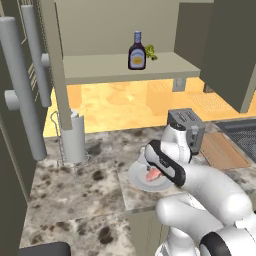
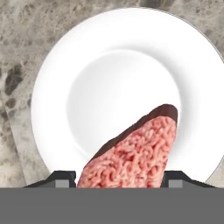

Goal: Pick the steak from the plate and place it on the cutting board. Then pick the condiment bottle from the cabinet and place it next to the cutting board.

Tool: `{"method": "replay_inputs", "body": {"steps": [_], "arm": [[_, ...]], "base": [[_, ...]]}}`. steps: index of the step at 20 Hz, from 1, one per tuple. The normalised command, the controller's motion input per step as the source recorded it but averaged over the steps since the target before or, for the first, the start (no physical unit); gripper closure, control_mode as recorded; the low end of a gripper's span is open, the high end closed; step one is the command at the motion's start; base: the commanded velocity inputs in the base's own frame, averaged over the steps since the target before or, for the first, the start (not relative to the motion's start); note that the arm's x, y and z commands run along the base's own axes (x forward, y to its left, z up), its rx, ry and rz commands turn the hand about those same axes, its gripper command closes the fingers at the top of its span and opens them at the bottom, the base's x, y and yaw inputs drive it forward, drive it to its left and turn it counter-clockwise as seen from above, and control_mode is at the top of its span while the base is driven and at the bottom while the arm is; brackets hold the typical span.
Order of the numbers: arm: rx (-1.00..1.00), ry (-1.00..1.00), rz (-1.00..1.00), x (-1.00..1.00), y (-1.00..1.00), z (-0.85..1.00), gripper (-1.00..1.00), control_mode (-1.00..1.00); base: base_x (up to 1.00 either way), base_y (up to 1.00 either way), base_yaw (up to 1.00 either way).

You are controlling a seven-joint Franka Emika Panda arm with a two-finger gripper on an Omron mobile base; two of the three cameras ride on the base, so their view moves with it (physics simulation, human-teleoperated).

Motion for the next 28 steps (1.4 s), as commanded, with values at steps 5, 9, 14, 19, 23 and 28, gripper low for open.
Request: {"method": "replay_inputs", "body": {"steps": [5,9,14,19,23,28], "arm": [[0.0,-0.01,-0.04,-0.22,-0.12,0.11,1.0,-1.0],[0.0,0.0,-0.05,-0.16,-0.15,0.07,1.0,-1.0],[0.0,0.0,-0.05,-0.09,-0.2,0.01,1.0,-1.0],[0.0,-0.04,-0.04,-0.13,-0.15,0.0,1.0,-1.0],[0.0,-0.07,-0.03,-0.11,-0.17,0.0,1.0,-1.0],[0.0,-0.06,-0.01,-0.03,-0.2,0.0,1.0,-1.0]], "base": [[0.0,0.0,0.0],[0.0,0.0,0.0],[0.0,0.0,0.0],[0.0,0.0,0.0],[0.0,0.0,0.0],[0.0,0.0,0.0]]}}
